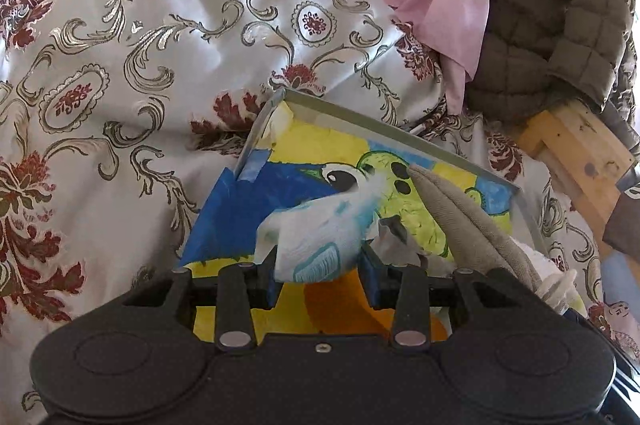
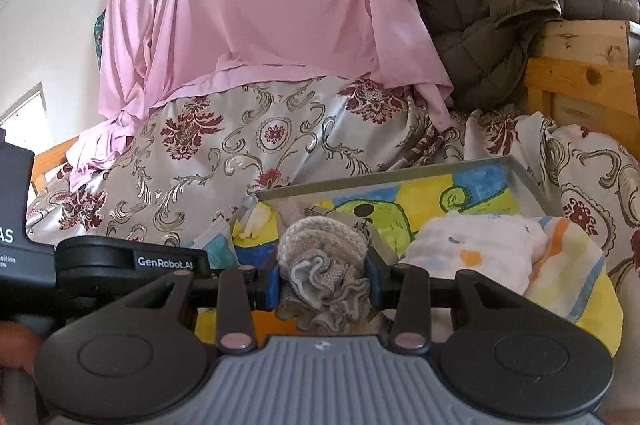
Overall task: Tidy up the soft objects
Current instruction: 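Carry the tissue packet and grey bag onto the cartoon tray and release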
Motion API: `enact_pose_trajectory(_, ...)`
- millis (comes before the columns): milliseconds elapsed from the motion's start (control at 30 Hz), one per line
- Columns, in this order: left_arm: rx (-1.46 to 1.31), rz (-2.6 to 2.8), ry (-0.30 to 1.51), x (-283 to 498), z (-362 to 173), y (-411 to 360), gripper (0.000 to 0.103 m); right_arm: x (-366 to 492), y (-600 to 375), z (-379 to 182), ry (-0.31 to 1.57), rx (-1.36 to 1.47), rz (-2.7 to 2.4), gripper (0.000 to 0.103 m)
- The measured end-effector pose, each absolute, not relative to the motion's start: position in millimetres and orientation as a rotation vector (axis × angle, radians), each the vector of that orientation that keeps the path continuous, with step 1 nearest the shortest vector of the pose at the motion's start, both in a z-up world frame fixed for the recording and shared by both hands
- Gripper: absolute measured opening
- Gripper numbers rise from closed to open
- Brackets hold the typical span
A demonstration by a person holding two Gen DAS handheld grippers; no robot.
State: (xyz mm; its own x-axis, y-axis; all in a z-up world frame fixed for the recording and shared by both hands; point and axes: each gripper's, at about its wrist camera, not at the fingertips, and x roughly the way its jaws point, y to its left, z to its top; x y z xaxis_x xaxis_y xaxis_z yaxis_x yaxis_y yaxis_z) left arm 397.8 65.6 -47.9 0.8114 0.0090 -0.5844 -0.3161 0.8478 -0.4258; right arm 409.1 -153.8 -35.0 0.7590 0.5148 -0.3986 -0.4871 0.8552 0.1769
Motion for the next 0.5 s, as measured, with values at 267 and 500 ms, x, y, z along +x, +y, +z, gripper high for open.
enact_pose_trajectory(267,-0.541,0.177,0.634,400.6,-49.6,62.8,0.052,413.0,-152.5,-36.9,0.502,0.055,0.544,0.056)
enact_pose_trajectory(500,-0.541,0.180,0.628,391.2,-43.2,66.0,0.063,410.2,-154.2,-35.5,0.507,0.043,0.522,0.073)
